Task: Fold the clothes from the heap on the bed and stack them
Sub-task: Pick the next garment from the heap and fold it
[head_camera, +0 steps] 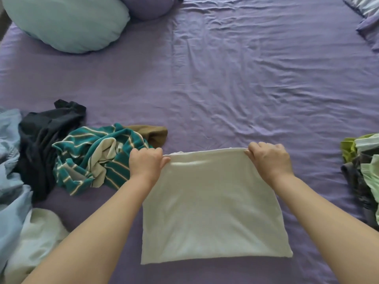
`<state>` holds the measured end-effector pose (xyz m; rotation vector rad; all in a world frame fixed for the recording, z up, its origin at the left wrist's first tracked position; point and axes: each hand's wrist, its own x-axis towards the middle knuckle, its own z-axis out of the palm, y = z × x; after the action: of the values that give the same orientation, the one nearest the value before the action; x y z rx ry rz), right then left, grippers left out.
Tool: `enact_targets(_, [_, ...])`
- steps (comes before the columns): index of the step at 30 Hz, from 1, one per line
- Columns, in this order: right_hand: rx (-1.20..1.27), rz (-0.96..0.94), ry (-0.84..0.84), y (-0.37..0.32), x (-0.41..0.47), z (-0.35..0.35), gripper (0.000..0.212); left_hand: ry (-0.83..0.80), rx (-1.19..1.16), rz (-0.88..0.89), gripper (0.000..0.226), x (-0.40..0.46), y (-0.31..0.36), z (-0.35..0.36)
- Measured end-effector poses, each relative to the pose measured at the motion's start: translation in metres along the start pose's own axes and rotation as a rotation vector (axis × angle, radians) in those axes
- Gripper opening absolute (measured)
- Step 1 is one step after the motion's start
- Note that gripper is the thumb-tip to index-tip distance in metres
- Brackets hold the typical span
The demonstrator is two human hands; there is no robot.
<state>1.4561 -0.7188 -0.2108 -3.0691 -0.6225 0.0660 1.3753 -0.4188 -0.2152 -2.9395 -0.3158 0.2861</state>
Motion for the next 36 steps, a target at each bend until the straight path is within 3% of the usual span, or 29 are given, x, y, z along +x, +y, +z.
enact_targets(2, [0.004, -0.009, 0.099, -0.004, 0.004, 0.011, 0.012, 0.050, -0.014, -0.008, 0.033, 0.003, 0.009, 0.007])
enact_targets(4, [0.081, 0.008, 0.097, -0.011, -0.002, 0.023, 0.029, 0.182, -0.175, 0.019, 0.020, -0.004, 0.028, 0.011])
enact_targets(7, [0.107, -0.075, 0.089, -0.021, -0.022, 0.041, 0.038, 0.343, -0.381, 0.182, 0.024, -0.025, 0.063, 0.026])
enact_targets(9, [0.113, -0.083, -0.065, -0.026, -0.034, 0.049, 0.053, 0.175, -0.389, 0.266, 0.040, -0.034, 0.083, 0.033])
enact_targets(12, [0.113, 0.011, -0.253, -0.022, -0.039, 0.069, 0.070, -0.125, -0.283, 0.224, 0.068, -0.034, 0.091, 0.054])
enact_targets(18, [0.168, -0.003, -0.301, -0.010, -0.033, 0.071, 0.065, -0.254, -0.203, 0.233, 0.068, -0.027, 0.091, 0.062])
enact_targets(23, [0.437, 0.422, -0.119, 0.001, -0.070, 0.052, 0.077, -0.213, -0.270, 0.126, 0.071, -0.044, 0.114, 0.034])
enact_targets(25, [0.498, 0.536, -0.093, 0.001, -0.086, 0.050, 0.079, -0.148, -0.481, 0.127, 0.064, -0.061, 0.130, 0.021])
enact_targets(27, [0.608, 0.585, -0.104, -0.002, -0.096, 0.048, 0.080, -0.194, -0.823, 0.099, 0.056, -0.076, 0.148, 0.008])
enact_targets(31, [0.841, 0.518, -0.159, -0.006, -0.104, 0.039, 0.077, -0.533, -1.554, -0.170, 0.041, -0.094, 0.169, -0.021])
enact_targets(33, [0.952, 0.454, -0.167, -0.013, -0.103, 0.025, 0.074, -0.641, -1.741, -0.278, 0.037, -0.100, 0.169, -0.027])
enact_targets(36, [1.158, 0.342, -0.198, -0.036, -0.101, 0.001, 0.072, -0.680, -1.897, -0.304, 0.030, -0.108, 0.155, -0.039])
